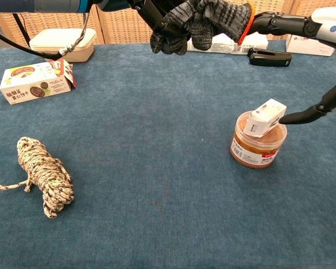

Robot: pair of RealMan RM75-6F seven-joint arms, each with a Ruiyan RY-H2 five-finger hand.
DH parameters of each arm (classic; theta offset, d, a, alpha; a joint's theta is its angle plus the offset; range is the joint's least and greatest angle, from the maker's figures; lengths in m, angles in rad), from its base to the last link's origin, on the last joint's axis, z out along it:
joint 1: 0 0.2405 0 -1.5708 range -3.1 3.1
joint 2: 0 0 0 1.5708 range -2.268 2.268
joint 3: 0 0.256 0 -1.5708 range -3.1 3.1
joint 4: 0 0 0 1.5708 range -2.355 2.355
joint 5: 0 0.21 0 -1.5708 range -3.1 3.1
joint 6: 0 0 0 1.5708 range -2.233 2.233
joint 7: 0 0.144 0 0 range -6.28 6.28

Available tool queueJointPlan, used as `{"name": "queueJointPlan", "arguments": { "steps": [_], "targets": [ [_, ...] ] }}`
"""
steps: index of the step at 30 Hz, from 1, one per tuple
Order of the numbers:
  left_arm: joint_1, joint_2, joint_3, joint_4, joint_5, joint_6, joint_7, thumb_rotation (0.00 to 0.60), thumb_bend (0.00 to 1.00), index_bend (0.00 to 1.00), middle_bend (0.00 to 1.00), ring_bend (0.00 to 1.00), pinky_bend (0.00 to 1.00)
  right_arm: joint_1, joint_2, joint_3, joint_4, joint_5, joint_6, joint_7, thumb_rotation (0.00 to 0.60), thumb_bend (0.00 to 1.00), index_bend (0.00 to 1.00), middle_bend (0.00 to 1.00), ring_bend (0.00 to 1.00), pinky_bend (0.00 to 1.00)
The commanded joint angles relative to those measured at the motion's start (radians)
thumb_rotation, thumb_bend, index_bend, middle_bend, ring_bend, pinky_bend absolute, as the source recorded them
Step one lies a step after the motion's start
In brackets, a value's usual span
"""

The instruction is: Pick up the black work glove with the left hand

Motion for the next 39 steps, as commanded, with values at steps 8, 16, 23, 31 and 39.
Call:
{"name": "queueJointPlan", "arguments": {
  "steps": [8, 16, 23, 31, 39],
  "targets": [
    [-0.018, -0.038, -0.033, 0.002, -0.077, -0.030, 0.012, 0.600, 0.45, 0.60, 0.55, 0.50, 0.55, 0.014, -0.038, -0.004, 0.001, -0.017, 0.021, -0.010, 0.600, 0.00, 0.10, 0.02, 0.00, 0.00],
    [-0.021, -0.031, -0.039, -0.025, -0.130, -0.035, 0.076, 0.600, 0.45, 0.60, 0.55, 0.50, 0.55, 0.017, -0.037, -0.007, -0.001, 0.007, 0.013, -0.027, 0.600, 0.00, 0.10, 0.02, 0.00, 0.00],
    [-0.023, -0.032, -0.039, -0.024, -0.159, -0.041, 0.117, 0.600, 0.45, 0.60, 0.55, 0.50, 0.55, 0.015, -0.034, -0.014, 0.002, 0.010, 0.022, -0.017, 0.600, 0.00, 0.10, 0.02, 0.00, 0.00],
    [-0.025, -0.043, -0.042, -0.012, -0.169, -0.057, 0.126, 0.600, 0.45, 0.60, 0.55, 0.50, 0.55, 0.014, -0.038, -0.016, 0.010, 0.014, 0.030, -0.017, 0.600, 0.00, 0.10, 0.02, 0.00, 0.00],
    [-0.015, -0.037, -0.045, -0.016, -0.168, -0.055, 0.134, 0.600, 0.45, 0.60, 0.55, 0.50, 0.55, 0.007, -0.023, -0.024, -0.001, 0.013, 0.042, -0.019, 0.600, 0.00, 0.10, 0.02, 0.00, 0.00]
  ]
}}
